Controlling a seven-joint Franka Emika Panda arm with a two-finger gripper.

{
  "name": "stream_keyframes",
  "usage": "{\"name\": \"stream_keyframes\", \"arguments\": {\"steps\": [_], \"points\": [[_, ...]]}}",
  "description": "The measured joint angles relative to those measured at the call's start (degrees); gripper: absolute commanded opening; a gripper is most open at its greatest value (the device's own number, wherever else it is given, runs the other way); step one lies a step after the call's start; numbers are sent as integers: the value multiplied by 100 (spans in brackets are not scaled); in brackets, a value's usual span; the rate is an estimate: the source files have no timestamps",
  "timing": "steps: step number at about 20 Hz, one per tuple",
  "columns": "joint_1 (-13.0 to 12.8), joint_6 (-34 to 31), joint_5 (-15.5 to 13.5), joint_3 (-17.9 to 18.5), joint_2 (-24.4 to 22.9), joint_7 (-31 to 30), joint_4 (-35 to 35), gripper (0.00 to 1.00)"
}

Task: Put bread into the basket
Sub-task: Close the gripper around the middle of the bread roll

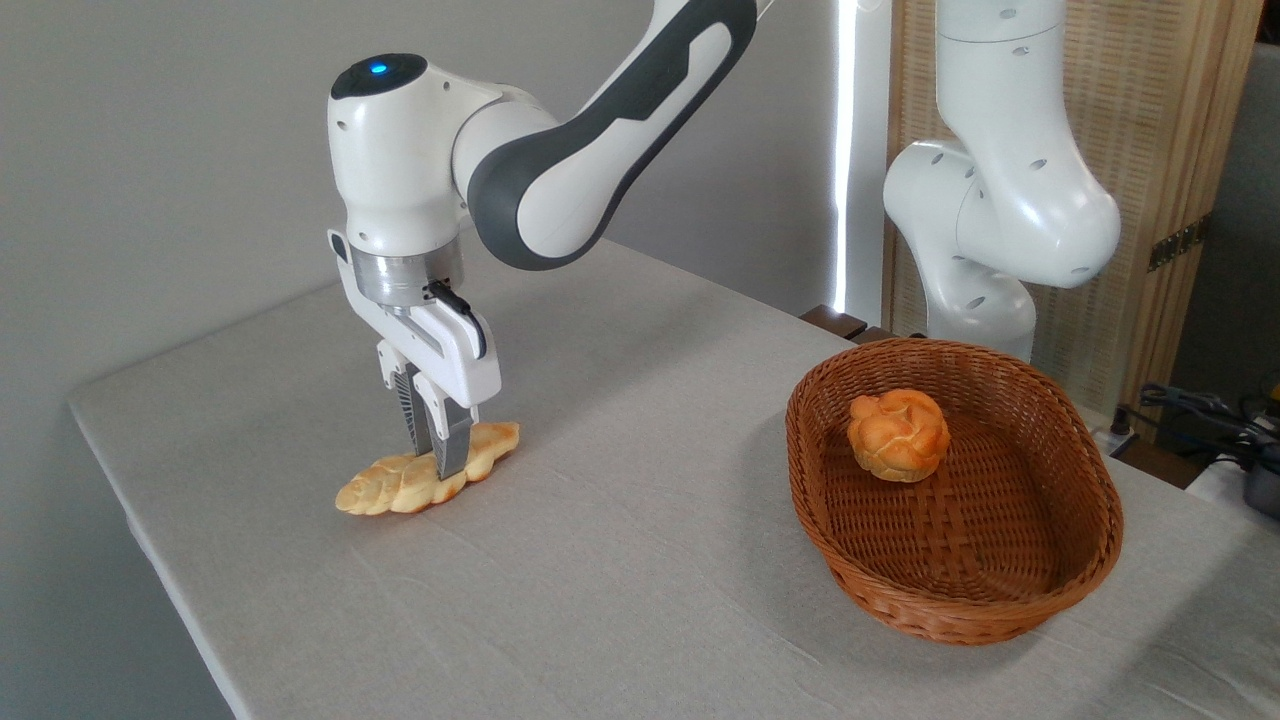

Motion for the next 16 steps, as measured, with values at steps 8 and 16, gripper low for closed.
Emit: {"name": "stream_keyframes", "arguments": {"steps": [8,16], "points": [[0,0,5,0,0,41,0,13],[33,-123,24,27,-45,284,29,0]]}}
